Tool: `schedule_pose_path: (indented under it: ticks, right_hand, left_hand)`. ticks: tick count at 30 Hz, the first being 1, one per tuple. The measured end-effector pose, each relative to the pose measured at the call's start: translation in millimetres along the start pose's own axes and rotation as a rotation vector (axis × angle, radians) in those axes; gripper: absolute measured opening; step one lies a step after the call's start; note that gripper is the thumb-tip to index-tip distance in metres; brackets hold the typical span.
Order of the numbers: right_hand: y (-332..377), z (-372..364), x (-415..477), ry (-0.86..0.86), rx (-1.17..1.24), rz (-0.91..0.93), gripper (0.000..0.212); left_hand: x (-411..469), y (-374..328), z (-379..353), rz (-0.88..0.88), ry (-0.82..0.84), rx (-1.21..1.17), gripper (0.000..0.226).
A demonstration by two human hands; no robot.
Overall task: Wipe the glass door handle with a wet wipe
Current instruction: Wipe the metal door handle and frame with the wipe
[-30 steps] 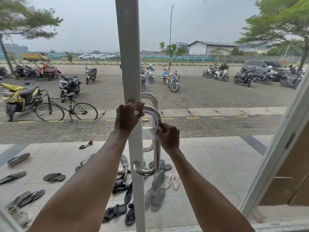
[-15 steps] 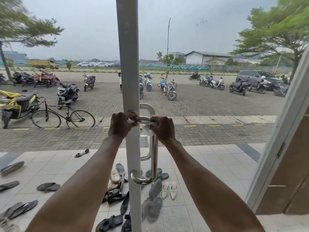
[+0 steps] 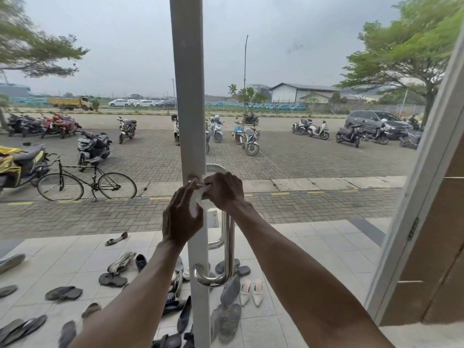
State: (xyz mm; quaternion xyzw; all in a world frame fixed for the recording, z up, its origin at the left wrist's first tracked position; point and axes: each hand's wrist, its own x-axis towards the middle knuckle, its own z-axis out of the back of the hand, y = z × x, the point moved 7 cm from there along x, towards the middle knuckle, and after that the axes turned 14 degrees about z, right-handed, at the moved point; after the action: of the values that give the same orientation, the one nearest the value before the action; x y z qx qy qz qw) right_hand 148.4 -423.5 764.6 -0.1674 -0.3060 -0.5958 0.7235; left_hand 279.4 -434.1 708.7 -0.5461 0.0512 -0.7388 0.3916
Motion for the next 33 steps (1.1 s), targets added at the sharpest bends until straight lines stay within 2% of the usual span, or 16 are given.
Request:
schedule_pose_path:
  ticks: [4, 5, 7, 9, 12, 14, 15, 17, 20, 21, 22, 25, 26, 30, 33]
  right_hand:
    - [1.4, -6.8, 6.5, -0.008, 0.127, -0.031, 0.029]
    - [0.0, -7.3, 5.8, -0.024, 0.186, -0.042, 0.034]
    - [-6.3, -6.6, 1.5, -0.066, 0.313, -0.078, 0.064]
    - [-12.2, -4.1, -4.1, -0.111, 0.388, -0.096, 0.073]
    - [-16.2, -4.0, -8.5, -0.156, 0.396, -0.093, 0.047]
    - [-17.0, -3.6, -9.4, -0.201, 0.375, -0.065, 0.024]
    - [-18.9, -4.4, -10.9, -0.211, 0.374, -0.061, 0.019]
    - [-21.7, -6.4, -16.5, -0.189, 0.384, -0.077, 0.025]
    - [-28.7, -14.5, -34.1, -0.169, 0.445, -0.139, 0.067]
    - [-32.6, -19.2, -41.0, -0.170, 0.451, -0.166, 0.074]
    - [-36.4, -24.6, -48.0, -0.157, 0.430, -0.201, 0.072]
    - [-48.0, -43.1, -66.5, -0.094, 0.401, -0.326, 0.042]
    - [-49.4, -47.2, -70.3, -0.082, 0.405, -0.359, 0.038]
    - [-48.1, -56.2, -73.2, -0.035, 0.341, -0.394, 0.043]
    - [-49.1, -56.6, -73.0, -0.033, 0.332, -0.399, 0.039]
  left_hand:
    - [-6.3, -5.1, 7.9, -0.041, -0.022, -0.019, 0.057]
    - [-7.3, -6.8, 9.9, -0.057, -0.036, -0.016, 0.053]
    - [-6.9, -12.2, 11.5, -0.115, -0.044, -0.006, 0.047]
    - [-7.1, -20.0, 8.4, -0.177, -0.028, 0.017, 0.044]
    - [-7.6, -28.4, 0.6, -0.269, -0.008, 0.054, 0.045]
    - [-5.9, -28.2, -6.1, -0.280, 0.004, 0.101, 0.042]
    - [-4.6, -27.0, -9.1, -0.272, 0.009, 0.123, 0.040]
    - [-0.3, -23.1, -12.0, -0.229, 0.018, 0.149, 0.034]
    - [8.7, -18.1, -10.3, -0.098, 0.025, 0.185, 0.029]
    - [11.9, -15.4, -9.9, -0.056, 0.035, 0.200, 0.030]
    - [15.1, -11.2, -9.3, -0.014, 0.052, 0.215, 0.032]
    - [28.4, 13.9, -7.8, 0.135, 0.135, 0.293, 0.034]
    - [31.9, 20.2, -6.3, 0.133, 0.147, 0.316, 0.031]
    - [28.8, 19.2, -4.1, -0.047, 0.147, 0.138, 0.016]
    - [21.8, 27.2, -5.1, 0.034, 0.077, 0.009, 0.015]
